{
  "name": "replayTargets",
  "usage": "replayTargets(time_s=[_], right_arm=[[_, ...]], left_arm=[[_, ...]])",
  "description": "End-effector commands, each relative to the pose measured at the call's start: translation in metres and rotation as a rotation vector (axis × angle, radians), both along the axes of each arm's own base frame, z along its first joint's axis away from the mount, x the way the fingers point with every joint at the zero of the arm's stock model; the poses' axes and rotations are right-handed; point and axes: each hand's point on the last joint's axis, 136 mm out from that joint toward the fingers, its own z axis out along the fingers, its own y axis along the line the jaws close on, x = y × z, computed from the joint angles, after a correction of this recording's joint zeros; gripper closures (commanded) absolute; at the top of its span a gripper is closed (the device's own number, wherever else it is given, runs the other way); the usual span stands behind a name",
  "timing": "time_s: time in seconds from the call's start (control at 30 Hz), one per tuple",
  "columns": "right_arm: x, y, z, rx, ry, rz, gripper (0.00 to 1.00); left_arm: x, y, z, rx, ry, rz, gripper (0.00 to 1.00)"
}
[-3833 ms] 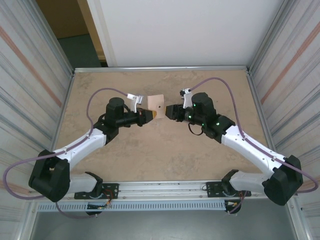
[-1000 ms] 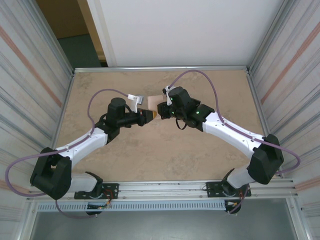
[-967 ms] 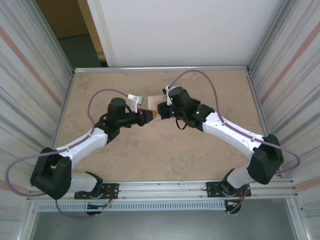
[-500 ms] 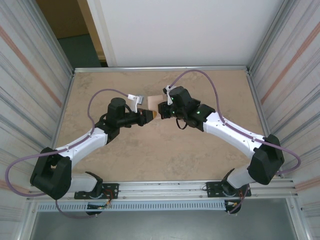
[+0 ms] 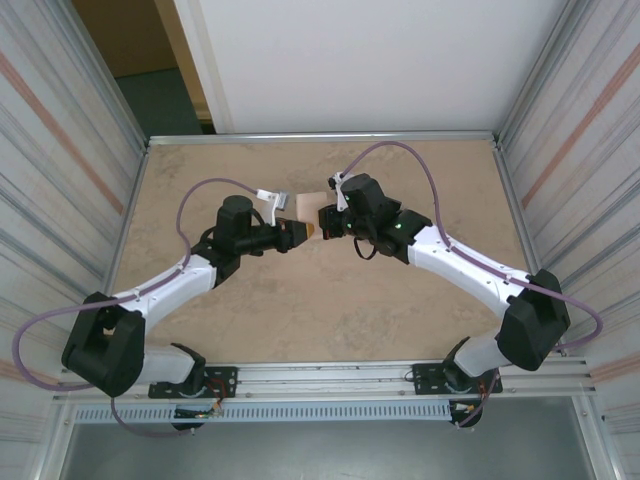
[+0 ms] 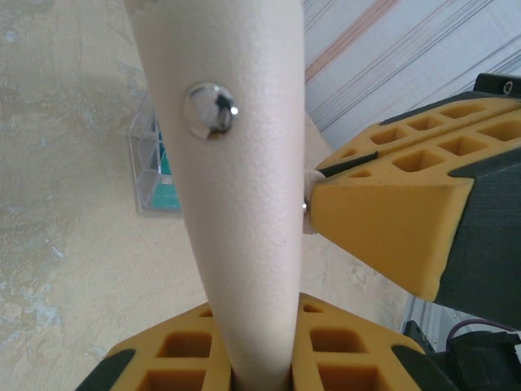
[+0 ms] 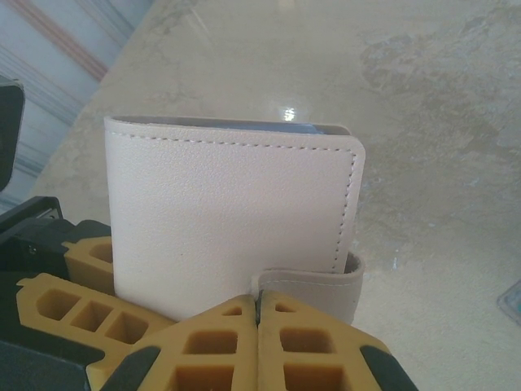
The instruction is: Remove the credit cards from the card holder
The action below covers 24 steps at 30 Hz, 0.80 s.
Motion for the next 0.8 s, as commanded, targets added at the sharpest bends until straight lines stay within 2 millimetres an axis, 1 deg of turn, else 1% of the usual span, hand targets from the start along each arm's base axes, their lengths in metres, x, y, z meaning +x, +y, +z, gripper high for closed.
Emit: replayTargets(time_s=[0.0, 0.2, 0.37, 0.5, 0.63, 0.67, 0.77], right_arm=[[0.0135, -0.0262, -0.0008, -0.012, -0.006, -0.103, 0.99], [0.0152, -0.0299, -0.0028, -0.005, 0.001, -0.112, 1.0], [0.0155, -0.03, -0.0029, 0.07, 0.022, -0.085, 1.0], [0.0121, -0.027, 0.0018, 0.129, 0.022, -0.04, 1.0], [0.0088, -0.0296, 0.0044, 0.148, 0.009, -0.025, 1.0], [0.0078, -0.0302, 0.0045, 0.149, 0.006, -0.02, 0.98], [0.006, -0.0359, 0.0039, 0.144, -0.005, -0.026, 0.83]], left_arm=[[-0.0059, -0.0086, 0.0259, -0.049, -0.079, -0.068, 1.0], [-0.0066, -0.0089, 0.0264, -0.05, -0.081, -0.074, 1.0], [-0.0082, -0.009, 0.0265, -0.048, -0.082, -0.078, 1.0], [-0.0083, -0.008, 0.0261, -0.045, -0.084, -0.076, 1.0], [-0.0074, -0.0075, 0.025, -0.04, -0.081, -0.07, 1.0], [-0.0071, -0.0069, 0.0254, -0.04, -0.083, -0.07, 1.0], [-0.008, -0.0061, 0.0267, -0.041, -0.088, -0.075, 1.0]])
